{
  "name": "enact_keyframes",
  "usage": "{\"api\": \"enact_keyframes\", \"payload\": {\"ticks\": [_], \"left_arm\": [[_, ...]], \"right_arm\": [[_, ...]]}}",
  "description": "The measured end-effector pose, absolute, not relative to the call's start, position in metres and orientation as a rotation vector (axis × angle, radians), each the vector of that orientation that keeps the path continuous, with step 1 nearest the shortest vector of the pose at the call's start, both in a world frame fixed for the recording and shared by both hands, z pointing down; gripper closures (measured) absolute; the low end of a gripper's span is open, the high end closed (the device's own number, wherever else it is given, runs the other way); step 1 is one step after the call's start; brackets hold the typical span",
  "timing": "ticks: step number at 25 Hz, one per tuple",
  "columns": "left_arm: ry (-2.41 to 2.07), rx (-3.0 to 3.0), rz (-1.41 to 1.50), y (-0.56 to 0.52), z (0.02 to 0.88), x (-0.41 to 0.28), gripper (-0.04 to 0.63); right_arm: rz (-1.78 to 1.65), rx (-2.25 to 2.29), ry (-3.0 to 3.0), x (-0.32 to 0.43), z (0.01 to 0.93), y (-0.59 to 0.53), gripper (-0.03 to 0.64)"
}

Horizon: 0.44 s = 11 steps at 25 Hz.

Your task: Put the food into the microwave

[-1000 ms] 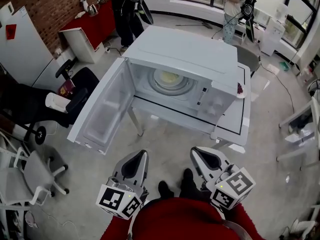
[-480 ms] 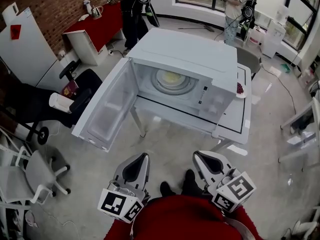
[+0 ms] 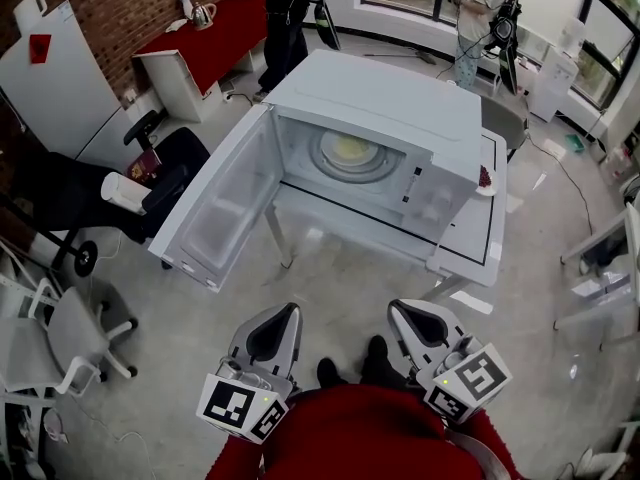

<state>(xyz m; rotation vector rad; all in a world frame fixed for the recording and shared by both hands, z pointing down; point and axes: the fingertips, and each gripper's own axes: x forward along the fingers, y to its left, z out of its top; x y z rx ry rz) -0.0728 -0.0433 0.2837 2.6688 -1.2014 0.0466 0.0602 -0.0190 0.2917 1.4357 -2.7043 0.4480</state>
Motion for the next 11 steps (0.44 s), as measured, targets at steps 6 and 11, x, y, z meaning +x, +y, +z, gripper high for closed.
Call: {"api": "enact_keyframes", "payload": {"ticks": [6,11], "left_arm": [[-1.201,2.649,0.03,-0.0422,0.2849,-0.0767,0.584],[-1.206,2.655,0.032,-0.0463,0.2859,-0.0764,0.585]], "right_arm": [[0.414,1.421,-2.704,0.0558,0.288,-0.0209,0.603],[0.412,1.432,-2.699,0.0575,0.2886,-0.0251,0.603]]}}
